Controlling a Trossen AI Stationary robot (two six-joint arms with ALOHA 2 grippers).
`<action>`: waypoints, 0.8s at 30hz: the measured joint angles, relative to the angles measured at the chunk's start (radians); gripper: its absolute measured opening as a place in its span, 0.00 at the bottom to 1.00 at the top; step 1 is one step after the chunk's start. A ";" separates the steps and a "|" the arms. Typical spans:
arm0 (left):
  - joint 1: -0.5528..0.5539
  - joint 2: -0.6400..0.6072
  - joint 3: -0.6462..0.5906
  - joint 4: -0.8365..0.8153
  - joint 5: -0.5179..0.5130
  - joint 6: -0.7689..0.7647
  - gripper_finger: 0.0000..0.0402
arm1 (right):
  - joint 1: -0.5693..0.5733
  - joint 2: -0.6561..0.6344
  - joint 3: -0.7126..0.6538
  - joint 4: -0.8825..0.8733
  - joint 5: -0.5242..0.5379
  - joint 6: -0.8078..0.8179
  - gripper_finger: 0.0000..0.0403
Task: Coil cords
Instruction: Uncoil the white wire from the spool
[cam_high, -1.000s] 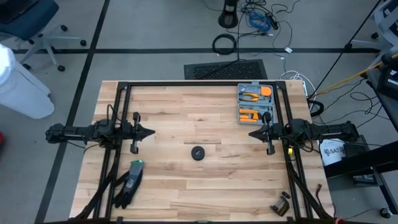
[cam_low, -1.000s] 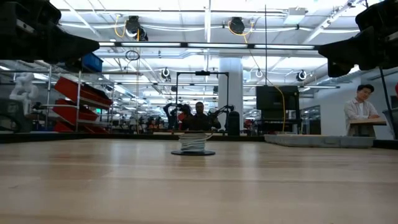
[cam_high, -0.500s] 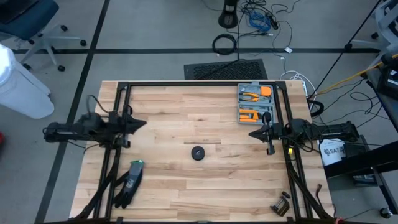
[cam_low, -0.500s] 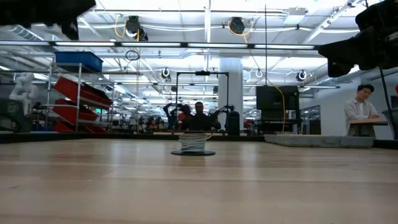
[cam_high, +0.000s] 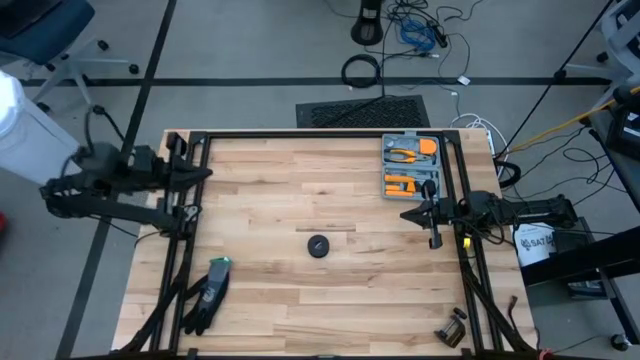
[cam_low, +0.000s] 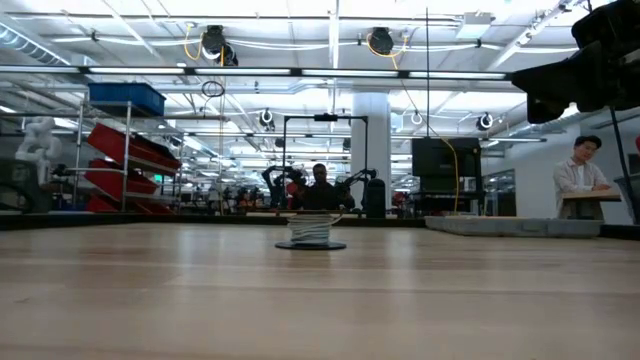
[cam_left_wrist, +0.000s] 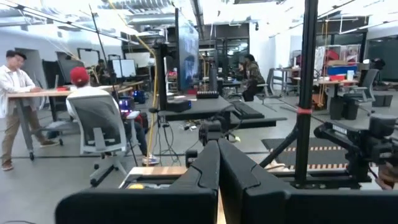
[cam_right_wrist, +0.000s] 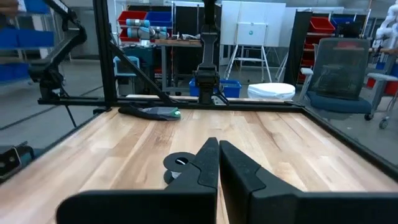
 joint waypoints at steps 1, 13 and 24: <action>0.000 0.027 0.038 -0.015 0.000 0.000 0.00 | 0.000 0.000 0.000 0.004 0.000 0.020 0.00; -0.008 0.309 0.165 -0.075 0.114 0.006 0.00 | 0.000 0.000 0.000 -0.001 -0.003 0.206 0.00; -0.111 0.604 0.045 -0.028 0.066 -0.134 0.00 | 0.000 0.000 0.000 -0.006 -0.005 0.206 0.00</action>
